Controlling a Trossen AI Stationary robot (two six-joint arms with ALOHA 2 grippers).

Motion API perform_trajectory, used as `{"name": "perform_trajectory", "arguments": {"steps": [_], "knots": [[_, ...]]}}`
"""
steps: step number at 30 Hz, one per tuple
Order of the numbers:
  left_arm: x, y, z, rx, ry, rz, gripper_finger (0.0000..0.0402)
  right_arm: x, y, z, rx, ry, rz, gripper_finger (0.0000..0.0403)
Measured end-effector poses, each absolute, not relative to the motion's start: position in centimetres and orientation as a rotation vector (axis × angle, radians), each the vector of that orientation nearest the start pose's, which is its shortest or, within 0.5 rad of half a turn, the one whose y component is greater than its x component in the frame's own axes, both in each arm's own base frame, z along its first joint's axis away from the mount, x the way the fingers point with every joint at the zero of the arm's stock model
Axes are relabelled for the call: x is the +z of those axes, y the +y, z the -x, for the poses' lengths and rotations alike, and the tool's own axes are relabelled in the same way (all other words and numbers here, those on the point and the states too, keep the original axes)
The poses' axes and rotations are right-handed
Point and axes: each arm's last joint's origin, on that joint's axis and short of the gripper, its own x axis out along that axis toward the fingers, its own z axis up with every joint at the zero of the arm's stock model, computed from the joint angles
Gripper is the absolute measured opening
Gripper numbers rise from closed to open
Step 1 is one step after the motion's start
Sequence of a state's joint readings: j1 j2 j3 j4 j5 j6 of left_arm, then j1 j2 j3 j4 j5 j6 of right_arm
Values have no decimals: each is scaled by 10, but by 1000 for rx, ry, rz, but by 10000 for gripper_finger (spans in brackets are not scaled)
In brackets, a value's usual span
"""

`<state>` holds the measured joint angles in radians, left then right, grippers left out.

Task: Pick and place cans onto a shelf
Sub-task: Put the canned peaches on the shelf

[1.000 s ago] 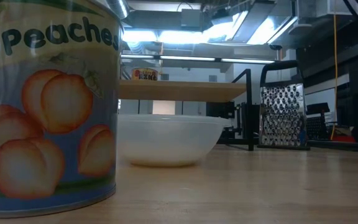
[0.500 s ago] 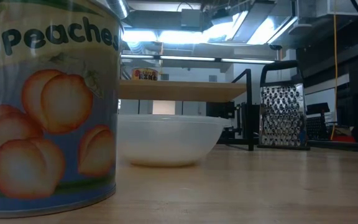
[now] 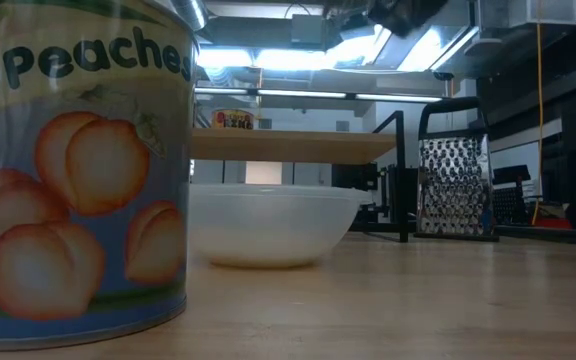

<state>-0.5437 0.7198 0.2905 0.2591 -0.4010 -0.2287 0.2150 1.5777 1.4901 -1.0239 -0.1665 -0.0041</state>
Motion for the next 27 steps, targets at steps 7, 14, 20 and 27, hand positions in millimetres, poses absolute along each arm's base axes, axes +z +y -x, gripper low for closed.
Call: {"name": "perform_trajectory", "arguments": {"steps": [7,14,20,27], "knots": [[214,-74,-145,-119,163,152,128,285,71,-298,323,951,-81,37],[214,-74,-145,-119,163,152,128,249,72,-303,324,828,-137,37],[214,-74,-145,-118,163,152,128,241,73,-307,343,695,-142,37],[214,-74,-145,-118,163,156,128,254,76,-317,372,515,-143,95]]}}
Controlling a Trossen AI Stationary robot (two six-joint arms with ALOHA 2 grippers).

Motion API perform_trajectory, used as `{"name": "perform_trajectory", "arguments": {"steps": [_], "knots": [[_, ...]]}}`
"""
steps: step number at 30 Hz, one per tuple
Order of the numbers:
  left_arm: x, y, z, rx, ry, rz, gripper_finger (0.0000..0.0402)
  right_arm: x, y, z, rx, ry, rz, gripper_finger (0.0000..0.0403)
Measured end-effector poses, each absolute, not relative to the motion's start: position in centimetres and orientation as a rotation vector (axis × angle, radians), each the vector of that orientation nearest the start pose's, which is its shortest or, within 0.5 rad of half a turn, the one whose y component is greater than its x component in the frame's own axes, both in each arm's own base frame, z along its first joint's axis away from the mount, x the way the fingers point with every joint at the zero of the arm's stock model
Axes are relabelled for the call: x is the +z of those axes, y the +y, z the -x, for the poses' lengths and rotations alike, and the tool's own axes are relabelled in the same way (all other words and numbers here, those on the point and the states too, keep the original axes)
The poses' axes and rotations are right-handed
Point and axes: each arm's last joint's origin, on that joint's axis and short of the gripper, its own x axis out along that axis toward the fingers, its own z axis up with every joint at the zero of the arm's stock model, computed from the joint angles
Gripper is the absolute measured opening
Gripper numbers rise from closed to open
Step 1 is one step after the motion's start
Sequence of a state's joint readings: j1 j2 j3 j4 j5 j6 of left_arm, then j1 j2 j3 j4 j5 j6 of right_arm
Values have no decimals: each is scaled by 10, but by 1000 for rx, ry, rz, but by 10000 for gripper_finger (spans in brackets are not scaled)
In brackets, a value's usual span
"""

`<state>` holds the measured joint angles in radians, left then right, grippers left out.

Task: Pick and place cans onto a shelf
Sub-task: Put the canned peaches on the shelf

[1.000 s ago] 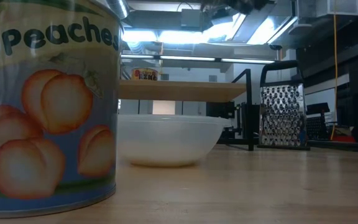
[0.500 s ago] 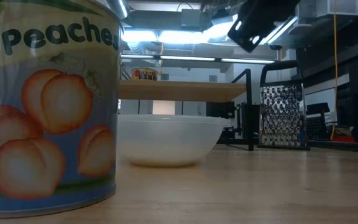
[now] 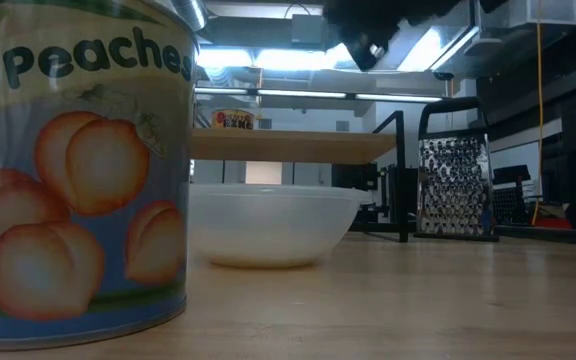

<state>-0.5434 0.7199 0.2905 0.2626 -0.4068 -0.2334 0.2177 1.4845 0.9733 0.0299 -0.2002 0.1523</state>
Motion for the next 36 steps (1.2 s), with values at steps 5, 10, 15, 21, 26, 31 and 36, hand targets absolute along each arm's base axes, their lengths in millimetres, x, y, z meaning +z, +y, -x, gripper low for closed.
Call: {"name": "perform_trajectory", "arguments": {"steps": [5,10,15,21,26,31,36], "knots": [[214,-74,-145,-124,164,158,128,268,89,-320,436,354,-131,153],[214,-74,-145,-125,165,159,128,267,121,-322,514,278,-75,169],[214,-74,-145,-126,165,160,128,263,152,-337,552,293,-35,169],[214,-74,-145,-126,165,160,128,260,173,-365,568,412,27,169],[214,-74,-145,-126,166,158,128,254,185,-388,583,513,114,169],[214,-74,-145,-126,168,156,128,244,196,-407,608,531,169,169],[214,-74,-145,-126,172,154,128,233,199,-414,621,545,190,169]]}}
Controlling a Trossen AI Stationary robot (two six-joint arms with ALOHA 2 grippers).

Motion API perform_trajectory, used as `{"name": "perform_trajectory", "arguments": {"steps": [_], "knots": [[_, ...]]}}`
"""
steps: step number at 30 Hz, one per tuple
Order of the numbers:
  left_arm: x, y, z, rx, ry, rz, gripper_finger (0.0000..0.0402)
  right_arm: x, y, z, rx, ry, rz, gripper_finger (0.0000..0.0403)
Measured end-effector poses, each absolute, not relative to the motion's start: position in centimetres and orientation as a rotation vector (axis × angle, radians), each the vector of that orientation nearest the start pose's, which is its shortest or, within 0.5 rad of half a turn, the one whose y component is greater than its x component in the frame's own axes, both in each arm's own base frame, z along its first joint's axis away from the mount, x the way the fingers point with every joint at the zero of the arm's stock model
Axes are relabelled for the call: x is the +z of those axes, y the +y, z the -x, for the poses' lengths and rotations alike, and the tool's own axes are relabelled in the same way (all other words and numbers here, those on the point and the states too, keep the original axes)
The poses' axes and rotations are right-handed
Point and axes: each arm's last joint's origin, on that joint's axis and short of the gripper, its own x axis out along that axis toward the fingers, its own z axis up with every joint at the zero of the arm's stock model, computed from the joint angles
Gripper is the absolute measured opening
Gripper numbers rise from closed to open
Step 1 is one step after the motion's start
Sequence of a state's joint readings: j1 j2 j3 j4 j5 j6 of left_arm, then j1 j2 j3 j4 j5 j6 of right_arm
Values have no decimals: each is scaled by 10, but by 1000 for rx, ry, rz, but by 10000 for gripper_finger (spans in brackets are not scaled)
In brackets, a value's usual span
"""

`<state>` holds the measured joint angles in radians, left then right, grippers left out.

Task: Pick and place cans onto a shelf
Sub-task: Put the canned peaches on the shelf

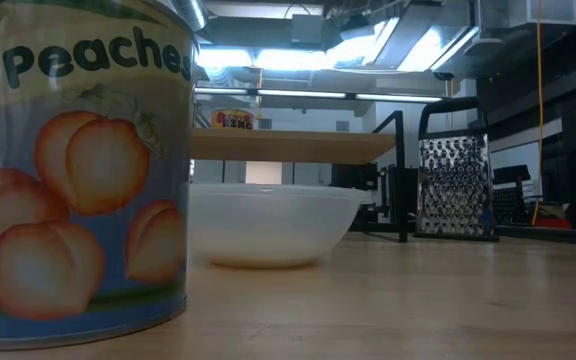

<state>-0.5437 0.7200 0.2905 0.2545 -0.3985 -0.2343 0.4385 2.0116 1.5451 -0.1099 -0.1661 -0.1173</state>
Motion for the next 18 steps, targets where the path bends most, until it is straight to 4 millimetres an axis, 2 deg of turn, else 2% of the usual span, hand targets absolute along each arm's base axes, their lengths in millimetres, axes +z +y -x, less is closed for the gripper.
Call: {"name": "perform_trajectory", "arguments": {"steps": [4,14,18], "knots": [[214,-74,-145,-125,173,153,128,225,198,-412,621,605,198,169],[214,-74,-145,-125,173,153,128,224,202,-411,618,610,216,148],[214,-74,-145,-125,172,154,128,215,205,-411,628,612,230,146]]}}
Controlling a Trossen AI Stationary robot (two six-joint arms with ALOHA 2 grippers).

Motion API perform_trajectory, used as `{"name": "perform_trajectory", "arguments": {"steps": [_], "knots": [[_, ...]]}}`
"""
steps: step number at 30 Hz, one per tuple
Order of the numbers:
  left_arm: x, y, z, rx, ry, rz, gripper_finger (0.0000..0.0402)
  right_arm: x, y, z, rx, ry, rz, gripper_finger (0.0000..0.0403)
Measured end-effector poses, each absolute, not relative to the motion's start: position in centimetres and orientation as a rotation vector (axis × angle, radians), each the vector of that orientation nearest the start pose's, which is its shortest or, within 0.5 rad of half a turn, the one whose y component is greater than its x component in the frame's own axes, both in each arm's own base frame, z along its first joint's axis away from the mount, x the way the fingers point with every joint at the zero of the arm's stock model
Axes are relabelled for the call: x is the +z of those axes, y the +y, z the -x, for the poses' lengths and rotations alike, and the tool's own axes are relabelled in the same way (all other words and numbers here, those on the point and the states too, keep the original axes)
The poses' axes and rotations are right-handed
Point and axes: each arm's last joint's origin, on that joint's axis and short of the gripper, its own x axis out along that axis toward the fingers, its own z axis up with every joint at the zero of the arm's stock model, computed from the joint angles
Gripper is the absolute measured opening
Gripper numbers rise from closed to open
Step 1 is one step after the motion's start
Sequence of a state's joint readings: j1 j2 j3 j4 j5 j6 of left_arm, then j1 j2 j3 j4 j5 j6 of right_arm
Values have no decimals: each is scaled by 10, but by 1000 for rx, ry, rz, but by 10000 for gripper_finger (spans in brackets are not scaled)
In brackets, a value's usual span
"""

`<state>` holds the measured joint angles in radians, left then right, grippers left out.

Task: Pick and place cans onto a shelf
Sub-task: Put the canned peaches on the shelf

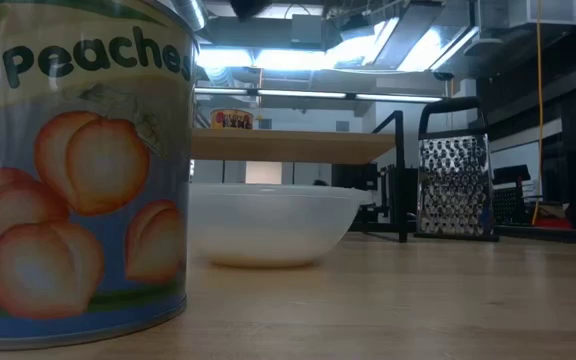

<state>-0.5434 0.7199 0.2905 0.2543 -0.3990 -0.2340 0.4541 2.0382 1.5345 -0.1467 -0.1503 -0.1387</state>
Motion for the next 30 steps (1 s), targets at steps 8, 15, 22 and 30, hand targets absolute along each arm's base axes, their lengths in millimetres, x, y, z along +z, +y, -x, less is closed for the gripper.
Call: {"name": "perform_trajectory", "arguments": {"steps": [8,15,22,30], "knots": [[213,-74,-145,-124,177,151,128,189,209,-418,625,641,238,146],[213,-74,-145,-125,179,150,128,185,209,-419,628,644,239,146],[213,-74,-145,-125,179,150,128,184,209,-418,628,661,239,121],[213,-74,-145,-124,179,150,128,184,207,-418,625,673,239,67]]}}
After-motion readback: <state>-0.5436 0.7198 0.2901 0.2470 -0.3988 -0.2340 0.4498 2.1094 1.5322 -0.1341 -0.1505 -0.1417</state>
